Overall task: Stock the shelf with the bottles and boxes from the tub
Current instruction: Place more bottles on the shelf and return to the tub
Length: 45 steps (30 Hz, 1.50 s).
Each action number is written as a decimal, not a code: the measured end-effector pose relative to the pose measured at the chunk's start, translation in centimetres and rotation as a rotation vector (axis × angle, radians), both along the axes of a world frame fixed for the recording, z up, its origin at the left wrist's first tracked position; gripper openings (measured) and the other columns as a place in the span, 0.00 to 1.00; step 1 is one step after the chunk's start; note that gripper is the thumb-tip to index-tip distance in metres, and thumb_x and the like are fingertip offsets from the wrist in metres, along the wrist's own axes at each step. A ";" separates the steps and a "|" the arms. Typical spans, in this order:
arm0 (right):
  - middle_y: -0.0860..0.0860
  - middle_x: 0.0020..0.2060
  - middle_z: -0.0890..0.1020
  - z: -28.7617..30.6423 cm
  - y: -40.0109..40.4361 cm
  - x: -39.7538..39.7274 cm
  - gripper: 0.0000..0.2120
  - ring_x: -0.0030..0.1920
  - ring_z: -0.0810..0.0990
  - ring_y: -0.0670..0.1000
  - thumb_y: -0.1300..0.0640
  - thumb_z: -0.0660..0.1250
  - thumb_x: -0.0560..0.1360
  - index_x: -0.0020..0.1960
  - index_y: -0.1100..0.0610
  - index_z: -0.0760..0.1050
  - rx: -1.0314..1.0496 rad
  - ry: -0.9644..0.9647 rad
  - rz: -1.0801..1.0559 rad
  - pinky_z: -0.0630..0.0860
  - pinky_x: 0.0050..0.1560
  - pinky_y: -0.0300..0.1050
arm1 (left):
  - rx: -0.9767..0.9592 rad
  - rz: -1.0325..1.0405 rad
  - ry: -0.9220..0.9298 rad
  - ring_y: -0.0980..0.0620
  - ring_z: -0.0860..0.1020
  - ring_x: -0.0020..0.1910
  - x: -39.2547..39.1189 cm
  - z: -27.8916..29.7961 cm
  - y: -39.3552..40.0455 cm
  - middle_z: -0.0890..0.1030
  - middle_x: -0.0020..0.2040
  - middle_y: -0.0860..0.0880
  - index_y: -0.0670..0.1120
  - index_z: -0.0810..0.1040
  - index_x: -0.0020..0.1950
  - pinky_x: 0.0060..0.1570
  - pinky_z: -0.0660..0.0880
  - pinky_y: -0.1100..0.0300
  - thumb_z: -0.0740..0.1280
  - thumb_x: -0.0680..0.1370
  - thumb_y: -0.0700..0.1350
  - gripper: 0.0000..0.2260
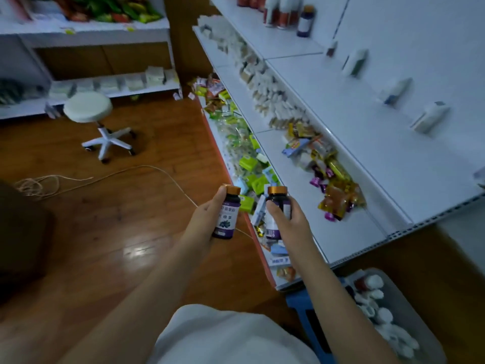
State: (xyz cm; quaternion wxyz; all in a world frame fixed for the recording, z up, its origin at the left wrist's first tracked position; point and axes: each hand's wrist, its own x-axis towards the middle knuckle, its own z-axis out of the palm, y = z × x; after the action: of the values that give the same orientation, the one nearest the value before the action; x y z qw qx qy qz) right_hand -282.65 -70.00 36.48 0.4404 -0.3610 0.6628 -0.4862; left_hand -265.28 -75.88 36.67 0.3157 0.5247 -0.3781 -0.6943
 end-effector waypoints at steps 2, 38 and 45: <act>0.47 0.43 0.81 0.4 -1.8 1.4 0.10 0.42 0.82 0.47 0.45 0.68 0.77 0.56 0.45 0.75 -0.006 -0.003 -0.021 0.81 0.49 0.55 | 0.034 0.017 0.048 0.40 0.80 0.48 1.5 0.0 -0.9 0.84 0.50 0.38 0.43 0.82 0.53 0.57 0.75 0.41 0.65 0.70 0.68 0.29; 0.54 0.52 0.83 5.5 -53.1 -17.3 0.07 0.49 0.82 0.53 0.55 0.65 0.79 0.56 0.48 0.75 -0.201 -0.166 -0.264 0.79 0.42 0.46 | -0.242 -0.194 0.105 0.54 0.80 0.55 -17.9 4.1 -54.6 0.81 0.55 0.54 0.63 0.73 0.60 0.59 0.76 0.54 0.60 0.82 0.56 0.08; 0.46 0.49 0.83 6.0 -60.9 -22.5 0.12 0.46 0.82 0.45 0.58 0.65 0.79 0.60 0.46 0.75 -0.250 -0.062 -0.472 0.79 0.42 0.38 | -0.506 -0.455 0.036 0.68 0.78 0.49 -25.9 4.4 -66.5 0.78 0.57 0.54 0.61 0.70 0.63 0.42 0.73 0.74 0.61 0.82 0.52 0.10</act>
State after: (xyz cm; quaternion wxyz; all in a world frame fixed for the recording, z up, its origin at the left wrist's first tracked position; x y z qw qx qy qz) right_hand -305.14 -130.90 42.45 0.2869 -0.2331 0.6495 -0.6644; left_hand -291.17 -142.36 41.06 0.2796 0.3196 -0.6399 -0.6405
